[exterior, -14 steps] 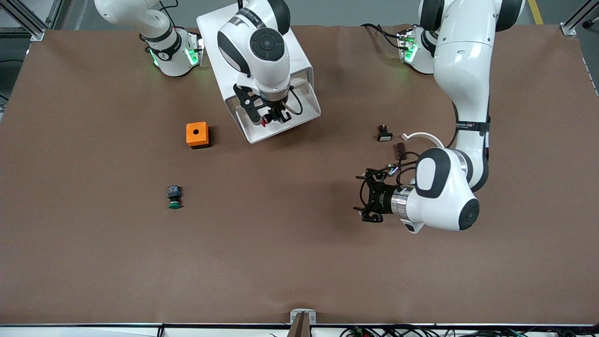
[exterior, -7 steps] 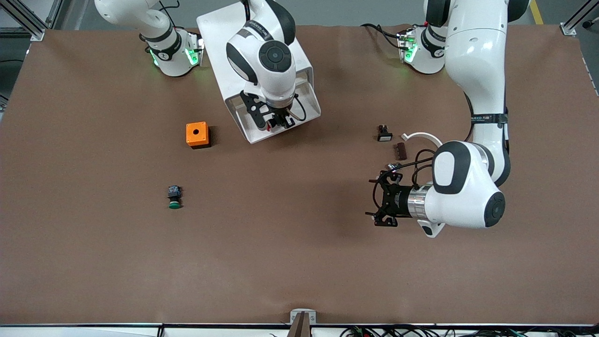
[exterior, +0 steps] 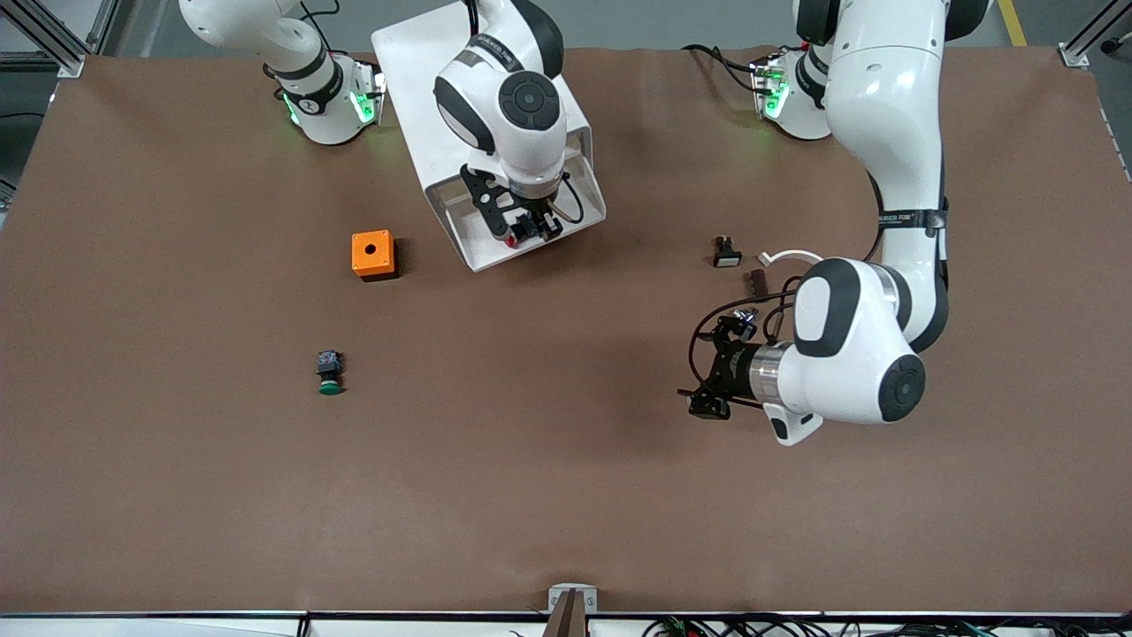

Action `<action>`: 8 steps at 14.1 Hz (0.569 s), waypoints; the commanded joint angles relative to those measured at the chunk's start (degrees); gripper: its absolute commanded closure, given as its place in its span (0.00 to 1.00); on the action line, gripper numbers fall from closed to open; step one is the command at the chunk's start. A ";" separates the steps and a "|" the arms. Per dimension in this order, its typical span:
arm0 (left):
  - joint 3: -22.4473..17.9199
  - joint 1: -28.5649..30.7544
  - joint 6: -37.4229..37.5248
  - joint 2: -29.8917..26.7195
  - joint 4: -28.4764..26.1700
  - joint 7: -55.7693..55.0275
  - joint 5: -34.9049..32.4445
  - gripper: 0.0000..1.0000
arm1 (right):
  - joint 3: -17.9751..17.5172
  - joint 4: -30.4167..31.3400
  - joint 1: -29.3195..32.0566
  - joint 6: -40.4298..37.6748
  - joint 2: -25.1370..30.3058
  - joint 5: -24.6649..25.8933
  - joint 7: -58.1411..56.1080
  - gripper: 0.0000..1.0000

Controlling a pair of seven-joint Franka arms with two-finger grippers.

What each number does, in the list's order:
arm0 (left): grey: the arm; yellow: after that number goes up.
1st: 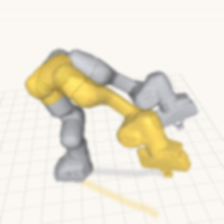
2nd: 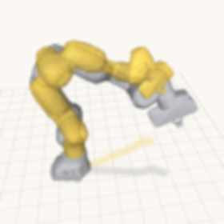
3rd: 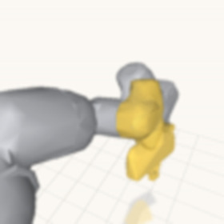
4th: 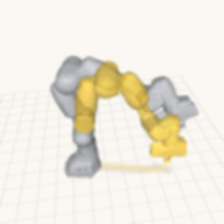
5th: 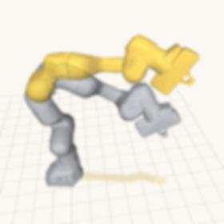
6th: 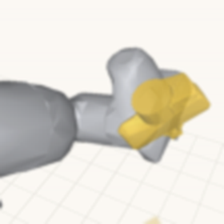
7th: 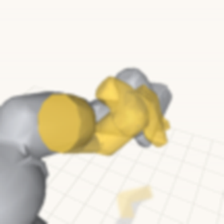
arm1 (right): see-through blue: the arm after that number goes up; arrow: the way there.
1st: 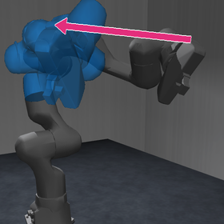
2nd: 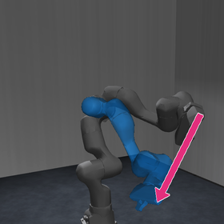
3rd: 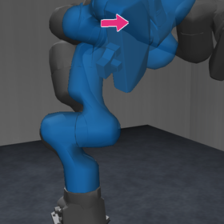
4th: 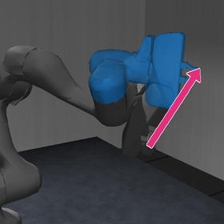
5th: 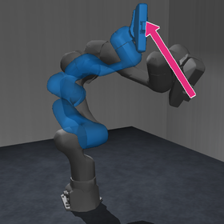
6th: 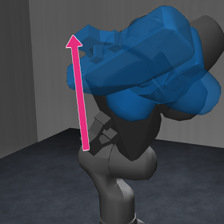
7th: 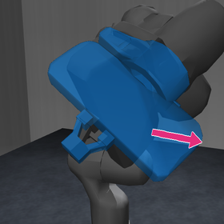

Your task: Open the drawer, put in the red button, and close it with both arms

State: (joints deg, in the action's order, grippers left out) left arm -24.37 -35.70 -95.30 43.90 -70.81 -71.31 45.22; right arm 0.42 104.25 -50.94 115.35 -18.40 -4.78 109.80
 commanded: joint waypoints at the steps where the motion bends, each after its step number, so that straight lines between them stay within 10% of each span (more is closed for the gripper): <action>1: -0.42 -2.52 -0.15 -0.48 -1.00 6.59 -3.72 0.00 | 0.54 -0.28 -0.92 -1.44 0.04 0.12 0.95 0.00; 8: 2.56 -7.27 -8.92 0.92 -2.40 13.30 -4.44 0.00 | 1.07 -6.42 8.82 -9.95 0.74 0.82 -22.48 0.00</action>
State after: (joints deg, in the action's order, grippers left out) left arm -22.92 -41.87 -101.08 44.47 -72.36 -59.25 42.19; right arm 2.07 100.63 -46.60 109.15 -18.33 -4.30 95.22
